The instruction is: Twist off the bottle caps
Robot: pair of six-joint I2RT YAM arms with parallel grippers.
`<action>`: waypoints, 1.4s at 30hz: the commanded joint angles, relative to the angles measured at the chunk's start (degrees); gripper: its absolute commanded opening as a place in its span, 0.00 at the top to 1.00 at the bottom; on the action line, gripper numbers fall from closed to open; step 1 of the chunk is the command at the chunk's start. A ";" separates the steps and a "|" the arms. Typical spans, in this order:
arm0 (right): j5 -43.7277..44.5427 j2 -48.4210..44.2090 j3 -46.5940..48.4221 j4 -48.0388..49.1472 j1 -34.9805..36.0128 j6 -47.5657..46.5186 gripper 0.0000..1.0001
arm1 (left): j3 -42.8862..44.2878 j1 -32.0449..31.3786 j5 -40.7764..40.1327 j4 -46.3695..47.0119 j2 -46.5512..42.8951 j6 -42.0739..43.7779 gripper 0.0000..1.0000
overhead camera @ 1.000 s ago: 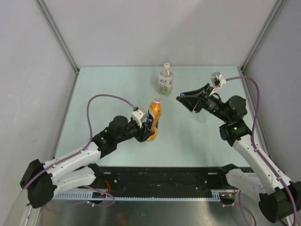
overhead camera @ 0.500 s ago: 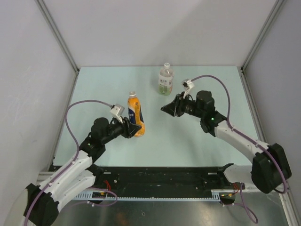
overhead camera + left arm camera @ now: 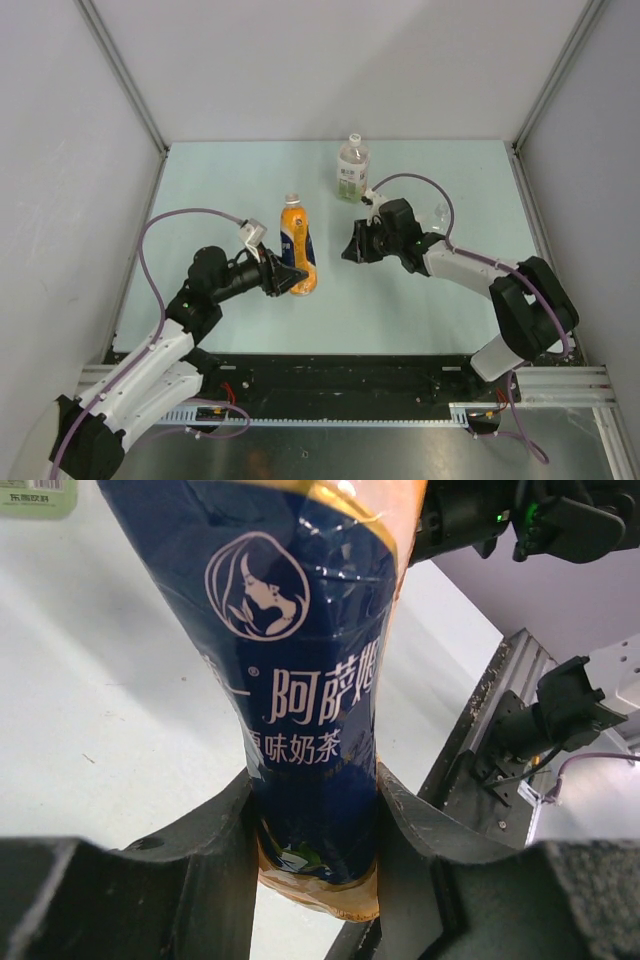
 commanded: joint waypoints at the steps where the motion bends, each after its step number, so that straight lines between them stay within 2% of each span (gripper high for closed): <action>1: 3.50 0.61 2.61 -4.33 0.48 -1.80 0.83 | 2.63 0.57 2.42 1.55 -0.36 -0.20 1.00; 4: 4.53 -0.42 2.62 -5.04 0.71 -2.32 0.66 | 2.40 0.57 2.23 1.40 -0.98 -0.16 1.00; 7: 5.05 -2.02 2.61 -5.40 0.74 -2.56 0.52 | 2.29 0.57 2.07 1.26 -1.28 0.00 1.00; 23: 5.50 -13.27 2.61 -7.72 0.35 -1.36 0.03 | 1.72 0.57 1.74 0.82 -0.24 0.42 1.00; 33: -1.35 -21.53 2.61 -6.40 -2.70 1.27 0.01 | 1.60 0.56 2.95 0.35 -0.07 0.50 1.00; 39: -11.19 -24.82 2.61 0.49 -4.39 6.27 0.01 | 2.25 -0.15 3.40 -0.14 2.16 0.94 1.00; 42: -14.65 -25.24 2.61 4.38 -4.21 8.81 0.01 | 3.82 -2.98 1.98 -1.79 4.92 2.48 1.00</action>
